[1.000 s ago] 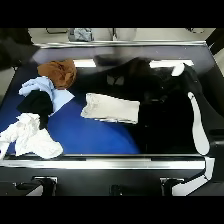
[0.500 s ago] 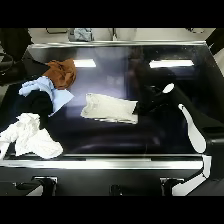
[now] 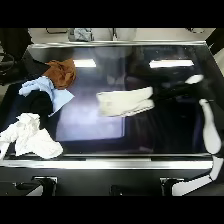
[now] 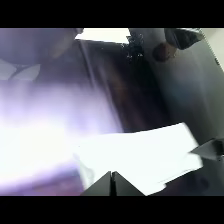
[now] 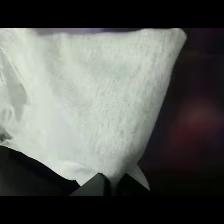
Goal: Fold the shirts.
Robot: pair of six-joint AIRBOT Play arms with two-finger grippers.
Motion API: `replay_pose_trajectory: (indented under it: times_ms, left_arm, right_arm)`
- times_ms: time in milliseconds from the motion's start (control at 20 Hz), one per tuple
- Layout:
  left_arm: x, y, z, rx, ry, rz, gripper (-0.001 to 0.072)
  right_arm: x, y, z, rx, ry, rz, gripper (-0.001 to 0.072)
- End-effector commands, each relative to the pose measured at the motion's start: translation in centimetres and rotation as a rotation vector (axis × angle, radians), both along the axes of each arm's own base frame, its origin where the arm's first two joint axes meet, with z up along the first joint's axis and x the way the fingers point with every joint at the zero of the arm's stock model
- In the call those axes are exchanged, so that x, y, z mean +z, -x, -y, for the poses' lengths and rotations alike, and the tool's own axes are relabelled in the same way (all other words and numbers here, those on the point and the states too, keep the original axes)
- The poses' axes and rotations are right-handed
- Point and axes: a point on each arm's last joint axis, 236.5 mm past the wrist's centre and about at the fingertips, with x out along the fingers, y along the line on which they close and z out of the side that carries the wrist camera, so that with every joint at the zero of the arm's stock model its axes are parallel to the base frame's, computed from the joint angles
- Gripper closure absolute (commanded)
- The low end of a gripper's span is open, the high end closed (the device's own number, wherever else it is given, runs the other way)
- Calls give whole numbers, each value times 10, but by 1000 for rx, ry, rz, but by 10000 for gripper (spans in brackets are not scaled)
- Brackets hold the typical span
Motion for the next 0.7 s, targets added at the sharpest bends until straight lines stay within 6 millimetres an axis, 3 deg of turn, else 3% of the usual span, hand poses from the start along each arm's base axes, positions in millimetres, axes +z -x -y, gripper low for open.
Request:
replay_pose_trajectory:
  times_ms: [0,150,250,300,450,650]
  left_arm:
    - [-1,-1,0,1,0,-1,673]
    - [-1,-1,0,1,0,-1,674]
    - [-1,-1,0,1,0,-1,674]
    - [-1,-1,0,1,0,-1,674]
    - [-1,0,0,-1,-1,-4,673]
    - [-2,1,0,-5,-3,-10,674]
  right_arm:
    - [51,17,136,-246,33,84,664]
    - [76,74,253,-500,92,104,663]
    - [74,131,309,-619,139,40,663]
    - [66,159,326,-652,159,-18,663]
    - [31,244,351,-680,263,-269,665]
    - [-17,299,331,-630,302,-473,664]
